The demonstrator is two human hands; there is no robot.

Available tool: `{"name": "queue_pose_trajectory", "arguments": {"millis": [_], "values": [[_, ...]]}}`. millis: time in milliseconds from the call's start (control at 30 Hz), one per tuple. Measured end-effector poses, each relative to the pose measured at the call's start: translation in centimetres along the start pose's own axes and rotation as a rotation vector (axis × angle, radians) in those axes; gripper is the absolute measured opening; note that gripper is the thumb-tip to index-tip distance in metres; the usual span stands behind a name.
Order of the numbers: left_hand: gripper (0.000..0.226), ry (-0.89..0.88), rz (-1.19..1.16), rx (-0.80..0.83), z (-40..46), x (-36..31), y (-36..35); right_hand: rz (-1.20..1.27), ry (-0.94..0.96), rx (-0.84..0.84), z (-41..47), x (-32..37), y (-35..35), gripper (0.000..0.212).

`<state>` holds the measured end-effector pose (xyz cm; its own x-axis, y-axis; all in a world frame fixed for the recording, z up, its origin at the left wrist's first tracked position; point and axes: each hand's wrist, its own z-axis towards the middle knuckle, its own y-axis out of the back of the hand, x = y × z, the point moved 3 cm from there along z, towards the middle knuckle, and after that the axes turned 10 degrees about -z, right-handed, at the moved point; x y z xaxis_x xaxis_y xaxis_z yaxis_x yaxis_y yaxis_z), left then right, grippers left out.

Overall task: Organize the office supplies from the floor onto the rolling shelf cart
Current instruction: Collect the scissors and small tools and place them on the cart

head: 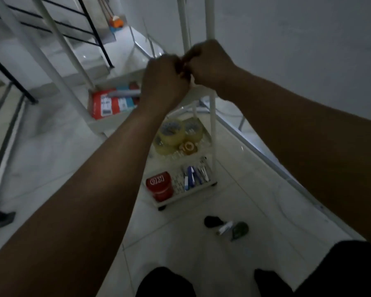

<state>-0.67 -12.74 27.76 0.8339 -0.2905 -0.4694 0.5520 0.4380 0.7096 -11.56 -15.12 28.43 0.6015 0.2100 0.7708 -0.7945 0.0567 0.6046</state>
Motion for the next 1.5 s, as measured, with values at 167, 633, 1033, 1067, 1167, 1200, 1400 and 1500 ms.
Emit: {"name": "queue_pose_trajectory", "arguments": {"millis": [167,633,1033,1067,1167,1200,1400,1500], "values": [[0.027,-0.054,-0.157,0.053,-4.1,-1.5,-4.2,0.047,-0.07,-0.077,-4.8,-6.5,1.5,0.016],[0.099,0.483,-0.005,1.109,-31.0,13.2,-30.5,-0.62,-0.445,0.765,-19.6,-38.0,-17.3,0.057],[0.096,0.343,0.181,0.998,-37.0,17.4,-37.8,-0.925,-0.046,0.939,-21.2,-46.0,-23.8,0.089],[0.088,0.34,0.181,0.992,-36.8,17.4,-37.8,-0.914,-0.009,0.925,-21.0,-46.1,-23.8,0.082],[0.064,0.375,0.16,0.977,-36.7,17.7,-37.5,-0.807,0.074,0.857,-20.7,-46.2,-24.0,0.057],[0.062,0.387,0.15,0.986,-36.7,17.8,-37.3,-0.774,0.071,0.86,-20.7,-46.0,-24.1,0.056],[0.064,0.45,-0.104,0.9,-35.0,18.9,-36.5,-0.583,-0.001,0.805,-19.3,-44.5,-24.3,0.058],[0.056,0.565,-0.391,0.839,-33.4,19.3,-35.6,-0.544,0.014,0.775,-17.9,-43.6,-24.5,0.052]]}}
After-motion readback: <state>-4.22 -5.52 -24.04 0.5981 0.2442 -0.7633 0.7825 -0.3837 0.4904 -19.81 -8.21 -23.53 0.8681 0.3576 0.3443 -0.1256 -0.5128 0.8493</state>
